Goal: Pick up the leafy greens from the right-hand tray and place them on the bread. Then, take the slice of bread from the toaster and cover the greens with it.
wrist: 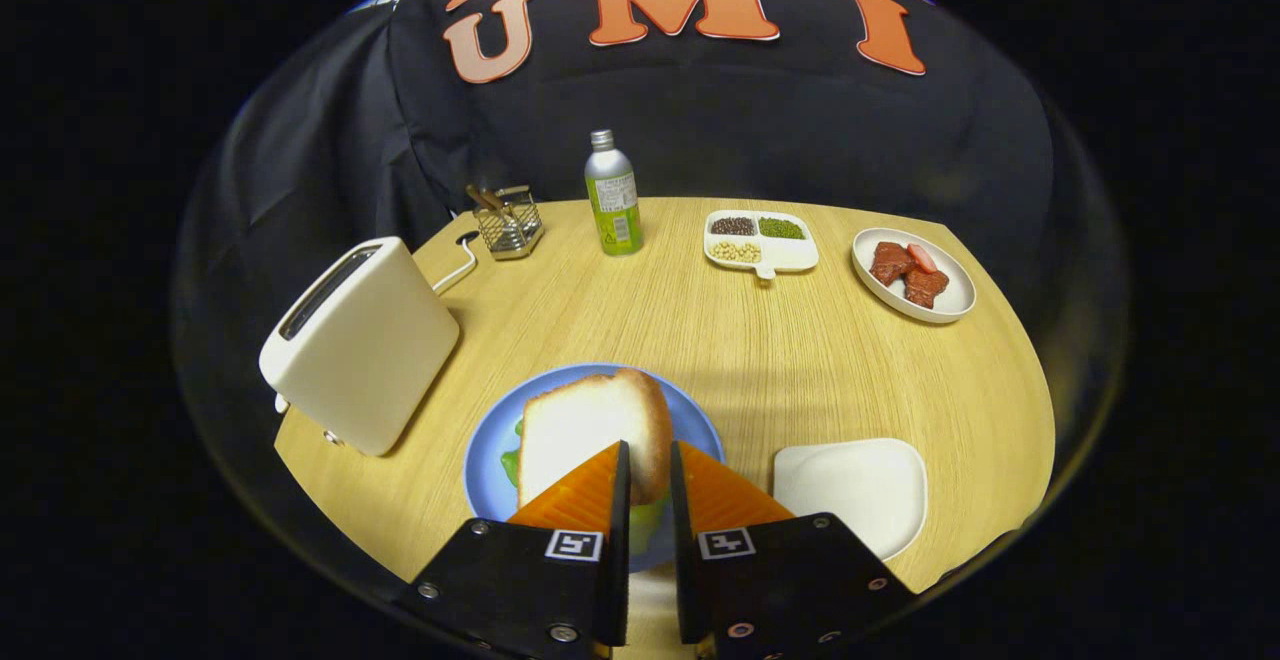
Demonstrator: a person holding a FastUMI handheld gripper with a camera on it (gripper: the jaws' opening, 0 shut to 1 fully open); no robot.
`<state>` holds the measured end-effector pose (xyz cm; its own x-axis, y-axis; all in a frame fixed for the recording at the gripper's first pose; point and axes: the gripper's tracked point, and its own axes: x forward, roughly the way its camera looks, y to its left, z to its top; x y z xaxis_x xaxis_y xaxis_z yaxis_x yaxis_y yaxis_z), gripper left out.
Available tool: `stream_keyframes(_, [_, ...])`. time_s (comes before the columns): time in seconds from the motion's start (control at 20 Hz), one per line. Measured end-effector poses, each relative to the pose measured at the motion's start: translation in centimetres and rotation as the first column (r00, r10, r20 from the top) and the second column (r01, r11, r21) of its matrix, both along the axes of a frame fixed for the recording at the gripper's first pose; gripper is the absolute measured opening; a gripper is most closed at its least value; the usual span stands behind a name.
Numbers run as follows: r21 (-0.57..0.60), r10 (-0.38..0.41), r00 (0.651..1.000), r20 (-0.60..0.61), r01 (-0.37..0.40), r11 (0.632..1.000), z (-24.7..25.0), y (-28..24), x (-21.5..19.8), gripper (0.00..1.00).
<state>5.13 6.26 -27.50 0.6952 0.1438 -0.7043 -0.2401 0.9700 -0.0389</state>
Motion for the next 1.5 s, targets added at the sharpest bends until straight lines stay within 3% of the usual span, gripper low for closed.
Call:
stream_keyframes(0.2, [0.035, -0.017, 1.0, -0.008, 0.018, 0.999, 0.5, -0.9, 0.5, 0.33])
stream_keyframes(0.55, [0.045, -0.076, 0.995, 0.064, 0.073, 0.996, 5.7, -5.6, 0.8, 0.8])
stream_keyframes(0.75, [0.033, -0.11, 0.98, 0.165, 0.106, 0.994, 10.8, -8.8, 1.4, 0.96])
stream_keyframes(1.1, [-0.011, -0.11, 0.919, 0.38, 0.123, 0.992, 21.8, -13.1, -0.1, 0.97])
stream_keyframes(1.5, [0.02, -0.151, 0.802, 0.578, 0.172, 0.985, 31.5, -16.5, -3.5, 0.97])
